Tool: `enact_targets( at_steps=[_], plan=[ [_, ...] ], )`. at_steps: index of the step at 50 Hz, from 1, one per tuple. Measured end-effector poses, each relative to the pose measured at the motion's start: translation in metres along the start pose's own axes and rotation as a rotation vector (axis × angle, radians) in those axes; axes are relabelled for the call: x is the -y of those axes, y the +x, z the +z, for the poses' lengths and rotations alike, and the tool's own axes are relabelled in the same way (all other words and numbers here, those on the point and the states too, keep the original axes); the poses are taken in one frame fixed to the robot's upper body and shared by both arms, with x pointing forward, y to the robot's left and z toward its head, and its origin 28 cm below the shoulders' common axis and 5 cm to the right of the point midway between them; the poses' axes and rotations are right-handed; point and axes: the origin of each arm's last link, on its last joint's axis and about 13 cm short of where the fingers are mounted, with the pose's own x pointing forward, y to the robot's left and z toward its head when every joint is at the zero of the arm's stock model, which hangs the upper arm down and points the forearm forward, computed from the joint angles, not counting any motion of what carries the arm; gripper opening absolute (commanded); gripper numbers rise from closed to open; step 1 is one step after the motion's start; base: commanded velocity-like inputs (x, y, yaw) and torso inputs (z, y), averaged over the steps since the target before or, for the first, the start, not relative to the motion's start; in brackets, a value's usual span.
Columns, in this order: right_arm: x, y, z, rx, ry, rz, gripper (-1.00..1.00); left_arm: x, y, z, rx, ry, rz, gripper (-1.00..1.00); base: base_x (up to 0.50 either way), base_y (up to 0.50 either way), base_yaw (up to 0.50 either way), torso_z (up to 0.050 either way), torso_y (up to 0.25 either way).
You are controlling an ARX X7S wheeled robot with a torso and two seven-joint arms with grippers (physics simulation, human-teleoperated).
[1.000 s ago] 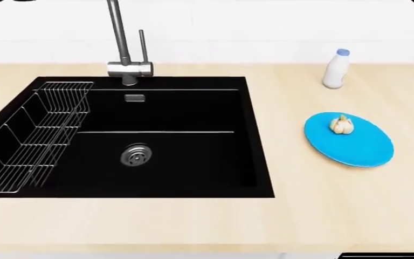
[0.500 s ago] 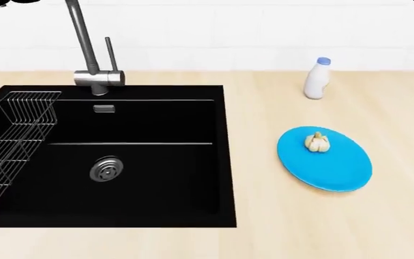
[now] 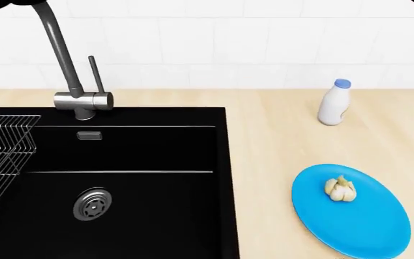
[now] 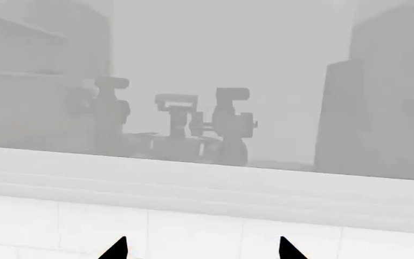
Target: Pick the ginger from the counter and place it in the sink. Then turn on the sink faucet.
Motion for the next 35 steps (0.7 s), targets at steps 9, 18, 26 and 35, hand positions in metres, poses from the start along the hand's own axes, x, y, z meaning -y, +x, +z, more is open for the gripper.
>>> enact_targets(
  at_steps=[9,18,26,35],
  plan=[
    [0.011,-0.015,0.001,-0.034,-0.001,0.046,1.00,-0.002,0.001,-0.001,-0.005,0.002,0.007,1.00,0.00,0.00,0.00,0.000,0.000],
    [0.031,-0.044,0.004,-0.203,0.133,0.086,1.00,-0.004,0.002,-0.003,-0.010,0.003,0.015,1.00,0.00,0.00,0.00,0.000,0.000],
    [0.046,-0.068,0.005,-0.304,0.144,0.124,1.00,-0.005,0.003,-0.004,-0.014,0.001,0.021,1.00,0.00,0.00,0.00,0.000,0.000],
    [0.054,-0.077,0.007,-0.346,0.151,0.123,1.00,-0.006,0.003,-0.004,-0.017,0.000,0.023,1.00,0.34,0.00,0.00,0.000,0.000]
  ],
)
